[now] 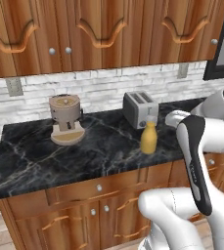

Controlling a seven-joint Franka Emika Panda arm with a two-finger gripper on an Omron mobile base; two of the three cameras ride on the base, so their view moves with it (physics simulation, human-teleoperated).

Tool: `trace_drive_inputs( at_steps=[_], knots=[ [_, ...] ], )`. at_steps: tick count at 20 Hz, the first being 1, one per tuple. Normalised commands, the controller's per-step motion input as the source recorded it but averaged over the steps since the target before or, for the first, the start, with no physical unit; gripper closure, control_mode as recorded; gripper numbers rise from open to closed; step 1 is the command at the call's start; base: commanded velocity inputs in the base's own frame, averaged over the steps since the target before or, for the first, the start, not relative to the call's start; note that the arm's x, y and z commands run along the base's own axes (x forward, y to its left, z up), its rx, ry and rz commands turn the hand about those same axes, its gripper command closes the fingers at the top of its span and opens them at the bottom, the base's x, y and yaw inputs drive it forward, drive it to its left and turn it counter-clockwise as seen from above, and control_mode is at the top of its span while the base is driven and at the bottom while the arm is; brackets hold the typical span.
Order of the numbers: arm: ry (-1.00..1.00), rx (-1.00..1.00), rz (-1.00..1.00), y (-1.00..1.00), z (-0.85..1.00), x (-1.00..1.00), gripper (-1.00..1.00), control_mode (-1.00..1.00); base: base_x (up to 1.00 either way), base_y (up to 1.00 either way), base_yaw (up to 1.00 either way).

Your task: Move the grapes and hotdog bun from the second highest shelf to the top shelf to make space. Then, place the pitcher from the counter on the cleared second highest shelf.

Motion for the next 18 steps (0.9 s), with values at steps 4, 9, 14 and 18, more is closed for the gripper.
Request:
trace_drive_inputs(
  at_steps=[4, 9, 14, 18],
  knots=[
    [0.00, 0.00, 0.05, 0.00, -0.34, 0.26, -1.00, -1.00, 0.00, 0.00, 0.00],
    [0.00, 0.00, 0.07, -0.01, -0.27, 0.46, -1.00, -1.00, 0.00, 0.00, 0.00],
    [0.00, 0.00, 0.07, -0.04, -0.15, 0.52, -1.00, -1.00, 0.00, 0.00, 0.00],
    [0.00, 0.00, 0.06, 0.00, -0.24, 0.55, -1.00, -1.00, 0.00, 0.00, 0.00]
  ],
)
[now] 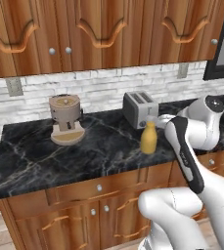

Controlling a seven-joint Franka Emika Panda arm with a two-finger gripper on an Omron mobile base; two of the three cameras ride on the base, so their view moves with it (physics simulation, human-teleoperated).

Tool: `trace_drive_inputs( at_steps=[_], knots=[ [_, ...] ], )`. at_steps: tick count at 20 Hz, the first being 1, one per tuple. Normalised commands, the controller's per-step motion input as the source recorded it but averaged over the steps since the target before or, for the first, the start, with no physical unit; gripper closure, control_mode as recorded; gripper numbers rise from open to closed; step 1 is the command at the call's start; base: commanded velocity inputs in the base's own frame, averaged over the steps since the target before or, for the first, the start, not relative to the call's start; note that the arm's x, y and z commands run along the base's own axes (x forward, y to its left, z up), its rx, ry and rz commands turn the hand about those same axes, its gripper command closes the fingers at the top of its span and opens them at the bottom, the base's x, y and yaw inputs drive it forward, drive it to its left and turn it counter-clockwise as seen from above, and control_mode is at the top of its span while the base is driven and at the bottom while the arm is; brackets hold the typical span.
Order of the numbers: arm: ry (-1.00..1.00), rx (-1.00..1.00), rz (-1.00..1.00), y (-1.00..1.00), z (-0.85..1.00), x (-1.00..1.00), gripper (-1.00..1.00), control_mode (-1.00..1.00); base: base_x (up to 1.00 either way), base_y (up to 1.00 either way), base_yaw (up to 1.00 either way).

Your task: Move the grapes and hotdog bun from the second highest shelf to the top shelf to make space. Then, place the pitcher from the counter on the cleared second highest shelf.

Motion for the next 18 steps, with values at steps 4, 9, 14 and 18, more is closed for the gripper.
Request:
trace_drive_inputs(
  at_steps=[4, 9, 14, 18],
  knots=[
    [0.00, -0.01, 0.05, 0.00, -0.33, 0.54, -1.00, -1.00, 0.00, 0.00, 0.00],
    [0.00, -0.01, 0.05, 0.00, -0.28, 0.50, -1.00, -1.00, 0.00, 0.00, 0.00],
    [0.00, 0.00, 0.03, -0.05, -0.15, 0.42, -1.00, -1.00, 0.00, 0.00, 0.00],
    [0.00, 0.00, 0.02, -0.05, -0.20, 0.42, -1.00, -1.00, 0.00, 0.00, 0.00]
  ],
)
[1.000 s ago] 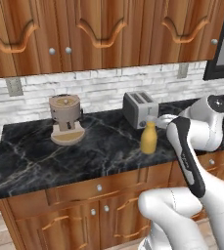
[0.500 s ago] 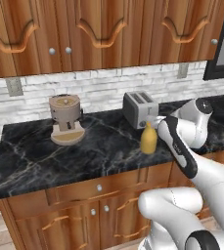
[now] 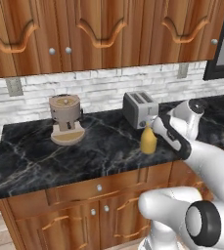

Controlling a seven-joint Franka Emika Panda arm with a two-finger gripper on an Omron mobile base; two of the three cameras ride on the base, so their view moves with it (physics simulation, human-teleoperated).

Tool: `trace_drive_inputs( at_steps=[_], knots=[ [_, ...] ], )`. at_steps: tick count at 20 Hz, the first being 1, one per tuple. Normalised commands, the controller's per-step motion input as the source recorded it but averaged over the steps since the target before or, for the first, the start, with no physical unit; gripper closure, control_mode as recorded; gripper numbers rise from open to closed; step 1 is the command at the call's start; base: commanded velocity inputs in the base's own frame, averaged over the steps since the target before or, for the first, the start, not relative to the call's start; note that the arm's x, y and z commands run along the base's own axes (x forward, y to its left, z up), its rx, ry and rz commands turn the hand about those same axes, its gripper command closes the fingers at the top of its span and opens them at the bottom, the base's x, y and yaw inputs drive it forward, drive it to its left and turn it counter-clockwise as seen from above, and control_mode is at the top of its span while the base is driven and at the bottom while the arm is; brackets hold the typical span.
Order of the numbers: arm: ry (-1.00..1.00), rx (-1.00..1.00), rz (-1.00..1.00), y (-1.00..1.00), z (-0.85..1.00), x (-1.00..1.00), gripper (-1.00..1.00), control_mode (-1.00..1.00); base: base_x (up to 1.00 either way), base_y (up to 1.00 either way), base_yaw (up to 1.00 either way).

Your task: Move the grapes and hotdog bun from the second highest shelf to the top shelf to make space. Then, place the pitcher from the counter on the cleared second highest shelf.

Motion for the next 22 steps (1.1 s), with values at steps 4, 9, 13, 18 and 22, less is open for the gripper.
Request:
trace_drive_inputs(
  at_steps=[4, 9, 13, 18, 22],
  knots=[
    [0.00, 0.00, 0.01, -0.13, -0.22, 0.33, -1.00, -1.00, 0.00, 0.00, 0.00],
    [0.00, 0.00, 0.01, -0.02, -0.21, 0.24, -1.00, -1.00, 0.00, 0.00, 0.00],
    [-0.01, -0.03, 0.02, 0.00, -0.13, 0.11, -1.00, -1.00, 0.00, 0.00, 0.00],
    [-0.03, -0.06, 0.02, 0.00, -0.10, 0.06, -1.00, -1.00, 0.00, 0.00, 0.00],
    [-0.01, -0.09, 0.04, 0.00, -0.12, 0.00, -1.00, -1.00, 0.00, 0.00, 0.00]
  ],
)
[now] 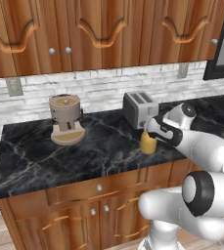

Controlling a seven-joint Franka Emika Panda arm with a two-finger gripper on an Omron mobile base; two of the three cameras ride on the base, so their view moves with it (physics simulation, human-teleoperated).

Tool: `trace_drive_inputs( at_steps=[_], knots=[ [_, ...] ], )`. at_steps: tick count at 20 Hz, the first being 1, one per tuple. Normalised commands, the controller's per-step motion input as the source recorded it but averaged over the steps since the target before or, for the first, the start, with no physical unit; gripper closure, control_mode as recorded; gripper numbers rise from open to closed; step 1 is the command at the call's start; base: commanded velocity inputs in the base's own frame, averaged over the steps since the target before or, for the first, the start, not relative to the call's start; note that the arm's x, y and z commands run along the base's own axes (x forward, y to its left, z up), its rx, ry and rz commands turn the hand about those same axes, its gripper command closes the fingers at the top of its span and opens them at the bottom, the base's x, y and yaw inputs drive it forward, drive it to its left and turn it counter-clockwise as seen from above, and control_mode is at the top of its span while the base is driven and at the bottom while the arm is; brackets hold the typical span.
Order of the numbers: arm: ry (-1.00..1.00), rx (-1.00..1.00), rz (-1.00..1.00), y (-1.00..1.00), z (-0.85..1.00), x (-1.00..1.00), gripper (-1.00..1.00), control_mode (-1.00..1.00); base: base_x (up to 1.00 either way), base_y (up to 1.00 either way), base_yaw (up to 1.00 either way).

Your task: Move the grapes and hotdog bun from the second highest shelf to the top shelf to make space. Then, place the pitcher from the counter on the cleared second highest shelf.

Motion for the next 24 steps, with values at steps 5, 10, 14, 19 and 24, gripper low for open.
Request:
trace_drive_inputs(
  at_steps=[5, 10, 14, 19, 24],
  knots=[
    [0.00, -0.09, 0.05, 0.00, -0.09, 0.02, -1.00, -1.00, 0.00, 0.00, 0.00],
    [0.00, -0.02, 0.03, 0.00, 0.00, 0.13, -1.00, -1.00, 0.00, 0.00, 0.00],
    [0.00, 0.00, 0.00, 0.02, 0.00, 0.18, -1.00, -1.00, 0.00, 0.00, 0.00],
    [0.00, -0.01, 0.00, 0.10, 0.00, 0.12, -1.00, -1.00, 0.00, 0.00, 0.00],
    [0.00, 0.00, 0.00, 0.14, -0.02, 0.14, -1.00, -1.00, 0.00, 0.00, 0.00]
  ],
)
